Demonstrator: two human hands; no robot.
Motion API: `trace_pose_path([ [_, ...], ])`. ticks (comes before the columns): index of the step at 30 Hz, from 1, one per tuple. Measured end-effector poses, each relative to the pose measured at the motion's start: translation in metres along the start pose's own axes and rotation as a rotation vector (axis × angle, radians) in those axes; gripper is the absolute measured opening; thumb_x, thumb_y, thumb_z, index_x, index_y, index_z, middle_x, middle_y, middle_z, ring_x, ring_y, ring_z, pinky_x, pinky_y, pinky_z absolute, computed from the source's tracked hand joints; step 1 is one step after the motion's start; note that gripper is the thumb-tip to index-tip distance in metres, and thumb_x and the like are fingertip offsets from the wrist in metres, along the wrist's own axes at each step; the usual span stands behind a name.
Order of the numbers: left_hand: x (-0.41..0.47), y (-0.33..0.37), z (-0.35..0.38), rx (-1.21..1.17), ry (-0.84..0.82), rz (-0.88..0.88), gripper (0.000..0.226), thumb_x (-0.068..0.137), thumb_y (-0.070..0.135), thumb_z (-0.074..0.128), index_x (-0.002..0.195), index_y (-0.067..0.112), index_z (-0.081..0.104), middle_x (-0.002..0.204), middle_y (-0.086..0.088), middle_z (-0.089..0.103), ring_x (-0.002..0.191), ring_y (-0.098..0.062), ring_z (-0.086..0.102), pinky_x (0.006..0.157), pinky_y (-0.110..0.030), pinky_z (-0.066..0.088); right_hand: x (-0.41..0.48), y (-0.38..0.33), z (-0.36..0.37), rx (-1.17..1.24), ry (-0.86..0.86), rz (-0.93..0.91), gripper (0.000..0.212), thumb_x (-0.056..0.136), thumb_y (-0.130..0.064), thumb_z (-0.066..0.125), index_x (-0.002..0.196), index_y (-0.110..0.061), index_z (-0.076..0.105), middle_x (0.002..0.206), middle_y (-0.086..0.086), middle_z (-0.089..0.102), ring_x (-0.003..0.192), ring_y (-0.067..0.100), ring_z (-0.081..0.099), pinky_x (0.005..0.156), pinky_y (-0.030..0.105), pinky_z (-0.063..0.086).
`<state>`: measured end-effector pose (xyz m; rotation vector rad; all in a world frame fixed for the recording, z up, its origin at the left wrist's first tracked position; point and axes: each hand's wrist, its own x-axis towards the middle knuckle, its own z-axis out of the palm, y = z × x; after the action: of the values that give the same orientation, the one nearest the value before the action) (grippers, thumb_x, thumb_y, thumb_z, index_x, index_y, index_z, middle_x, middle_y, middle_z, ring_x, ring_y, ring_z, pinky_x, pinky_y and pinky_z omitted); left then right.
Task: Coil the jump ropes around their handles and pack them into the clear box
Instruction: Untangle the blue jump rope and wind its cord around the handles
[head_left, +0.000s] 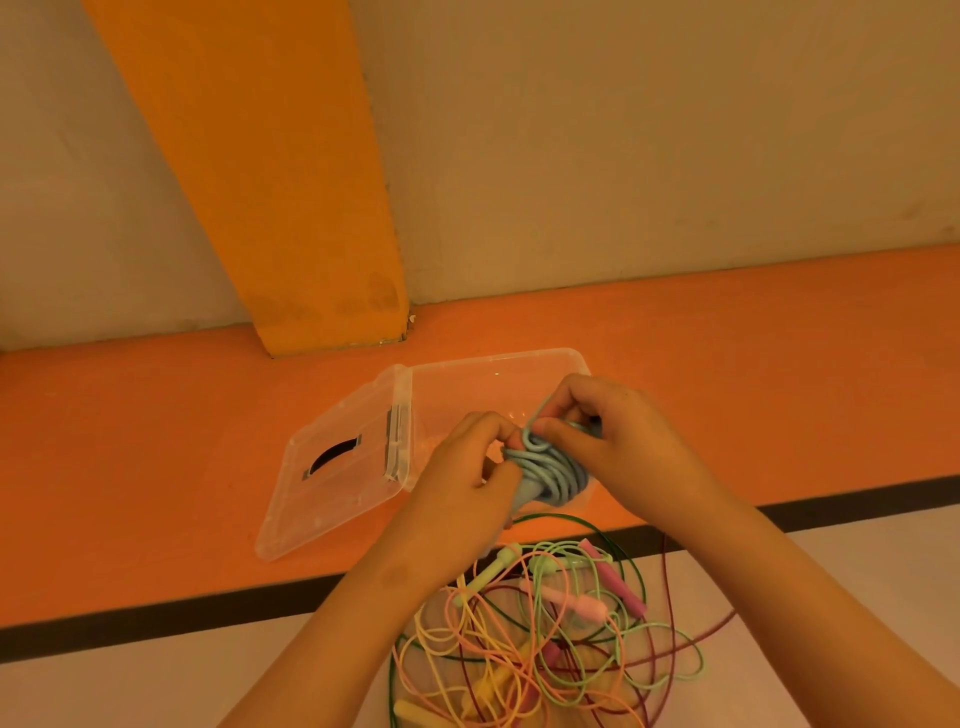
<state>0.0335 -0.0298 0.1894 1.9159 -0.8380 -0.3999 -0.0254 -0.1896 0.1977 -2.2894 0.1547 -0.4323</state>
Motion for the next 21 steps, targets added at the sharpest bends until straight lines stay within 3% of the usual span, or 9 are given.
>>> trace_pose_path([
  [3,-0.001,0.006,-0.002,-0.043,0.02,0.016,0.017,0.092,0.003,0.045,0.095,0.017,0.053,0.086,-0.004,0.054,0.068,-0.022,0.06,0.055,-0.028,0.052,0.001,0.0,-0.002,0.038,0.014,0.011,0.009,0.084,-0.023,0.067,0.077,-0.018,0.063,0.064,-0.006,0.054,0.06,0.007,0.048,0.06,0.024,0.033],
  [7,0.0,0.003,-0.002,-0.006,-0.028,0.045,0.016,0.089,0.003,0.046,0.093,0.018,0.051,0.106,0.006,0.048,0.083,-0.026,0.059,0.066,-0.049,0.055,0.001,0.001,-0.002,0.037,0.002,0.005,0.011,0.084,-0.024,0.068,0.076,-0.023,0.061,0.065,-0.003,0.056,0.064,0.009,0.051,0.065,0.027,0.037],
  [12,0.0,-0.003,0.0,0.062,-0.087,0.057,0.005,0.09,0.004,0.045,0.093,0.008,0.044,0.104,0.003,0.039,0.087,-0.026,0.05,0.069,-0.051,0.052,-0.001,-0.001,0.0,-0.001,-0.041,-0.008,0.011,0.084,-0.027,0.067,0.076,-0.025,0.06,0.07,-0.004,0.054,0.07,0.007,0.049,0.069,0.027,0.032],
  [16,0.002,-0.003,0.001,-0.003,-0.072,0.031,0.005,0.091,0.001,0.044,0.089,0.005,0.042,0.103,0.001,0.038,0.081,-0.026,0.051,0.062,-0.046,0.055,0.0,-0.004,-0.001,0.027,-0.041,-0.033,0.009,0.082,-0.027,0.069,0.079,-0.022,0.063,0.074,-0.001,0.056,0.074,0.011,0.052,0.067,0.031,0.04],
  [21,0.003,-0.01,-0.003,-0.105,-0.072,0.073,0.003,0.09,0.019,0.05,0.09,0.022,0.052,0.111,0.005,0.047,0.092,-0.029,0.056,0.078,-0.053,0.052,0.002,-0.001,-0.006,0.105,-0.008,-0.015,0.011,0.082,-0.021,0.071,0.075,-0.023,0.062,0.069,-0.003,0.06,0.068,0.012,0.055,0.067,0.032,0.04],
])
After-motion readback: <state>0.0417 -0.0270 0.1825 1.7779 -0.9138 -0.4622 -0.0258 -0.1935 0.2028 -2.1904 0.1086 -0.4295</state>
